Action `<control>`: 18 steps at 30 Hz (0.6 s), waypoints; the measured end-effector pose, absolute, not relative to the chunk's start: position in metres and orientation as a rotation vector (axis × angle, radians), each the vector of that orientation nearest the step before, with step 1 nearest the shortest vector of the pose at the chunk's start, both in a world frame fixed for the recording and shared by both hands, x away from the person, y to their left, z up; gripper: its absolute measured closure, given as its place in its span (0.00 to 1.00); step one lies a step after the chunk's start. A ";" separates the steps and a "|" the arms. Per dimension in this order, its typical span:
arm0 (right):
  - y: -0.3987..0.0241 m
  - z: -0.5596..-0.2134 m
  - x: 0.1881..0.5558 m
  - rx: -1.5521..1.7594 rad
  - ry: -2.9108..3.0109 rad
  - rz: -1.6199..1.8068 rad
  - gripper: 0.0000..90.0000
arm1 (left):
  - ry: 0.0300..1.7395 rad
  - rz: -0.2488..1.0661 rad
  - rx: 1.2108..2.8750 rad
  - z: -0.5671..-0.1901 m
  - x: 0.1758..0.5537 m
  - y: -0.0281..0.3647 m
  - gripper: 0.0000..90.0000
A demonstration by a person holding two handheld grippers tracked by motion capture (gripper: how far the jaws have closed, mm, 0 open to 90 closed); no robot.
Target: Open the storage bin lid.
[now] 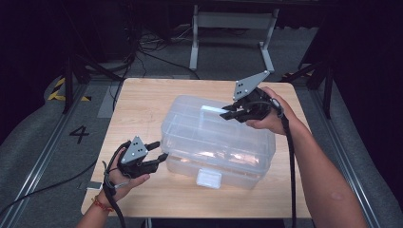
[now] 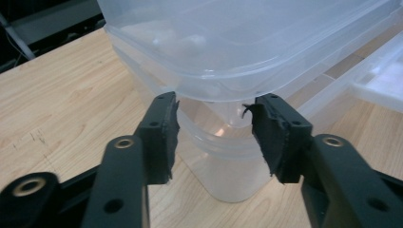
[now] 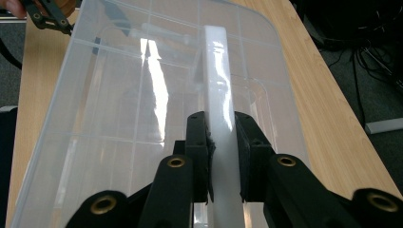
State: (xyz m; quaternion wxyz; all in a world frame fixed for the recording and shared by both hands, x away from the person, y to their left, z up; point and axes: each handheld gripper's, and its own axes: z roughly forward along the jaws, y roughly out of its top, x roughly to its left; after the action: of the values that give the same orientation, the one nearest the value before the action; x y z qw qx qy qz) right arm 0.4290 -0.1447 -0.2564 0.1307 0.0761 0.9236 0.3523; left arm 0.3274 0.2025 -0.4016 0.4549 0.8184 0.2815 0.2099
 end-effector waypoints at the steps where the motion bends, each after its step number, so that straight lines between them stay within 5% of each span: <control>1: -0.144 -0.256 0.429 0.219 2.682 1.020 0.87 | 0.698 0.510 2.017 -0.401 0.327 0.202 0.64; 11: -0.145 -0.256 0.429 0.238 2.673 1.030 0.86 | 0.688 0.470 2.032 -0.399 0.329 0.200 1.00; 18: -0.145 -0.256 0.429 0.256 2.649 1.029 0.85 | 0.704 0.427 2.008 -0.396 0.331 0.201 1.00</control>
State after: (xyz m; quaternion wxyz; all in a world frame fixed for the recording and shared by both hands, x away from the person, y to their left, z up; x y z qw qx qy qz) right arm 0.4286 -0.1452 -0.2562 0.1435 0.0886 0.9188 0.3568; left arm 0.3306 0.2014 -0.3963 0.4669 0.8183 0.2867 0.1740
